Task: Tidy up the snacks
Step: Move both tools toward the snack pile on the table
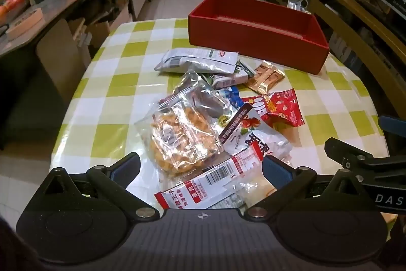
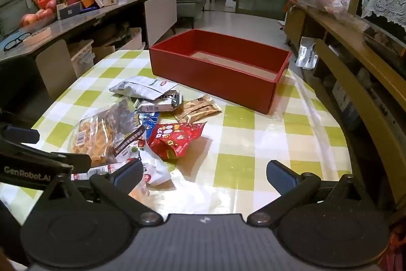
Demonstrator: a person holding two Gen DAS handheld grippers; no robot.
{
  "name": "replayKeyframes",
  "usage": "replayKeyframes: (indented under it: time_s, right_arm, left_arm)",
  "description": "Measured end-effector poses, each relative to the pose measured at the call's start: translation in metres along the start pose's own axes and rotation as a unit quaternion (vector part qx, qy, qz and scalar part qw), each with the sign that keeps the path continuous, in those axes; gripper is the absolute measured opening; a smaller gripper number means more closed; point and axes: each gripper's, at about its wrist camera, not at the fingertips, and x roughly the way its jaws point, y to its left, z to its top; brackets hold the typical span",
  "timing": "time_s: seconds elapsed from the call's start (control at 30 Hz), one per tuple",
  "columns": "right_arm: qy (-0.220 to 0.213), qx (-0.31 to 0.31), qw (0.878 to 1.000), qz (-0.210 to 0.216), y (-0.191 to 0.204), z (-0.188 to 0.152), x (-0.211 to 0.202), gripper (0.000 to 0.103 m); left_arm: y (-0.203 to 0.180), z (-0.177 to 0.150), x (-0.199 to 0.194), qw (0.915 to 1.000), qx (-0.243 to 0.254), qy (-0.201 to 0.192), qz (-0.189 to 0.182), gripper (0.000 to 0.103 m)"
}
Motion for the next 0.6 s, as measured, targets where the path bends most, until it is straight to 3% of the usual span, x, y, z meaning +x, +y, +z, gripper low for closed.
replayKeyframes:
  time_s: [0.6]
  right_arm:
    - [0.019,0.0,1.0,0.007,0.0026,-0.0002,0.0088,0.103]
  left_arm:
    - [0.0011,-0.0034,0.0057,0.9998,-0.003,0.016,0.008,0.103]
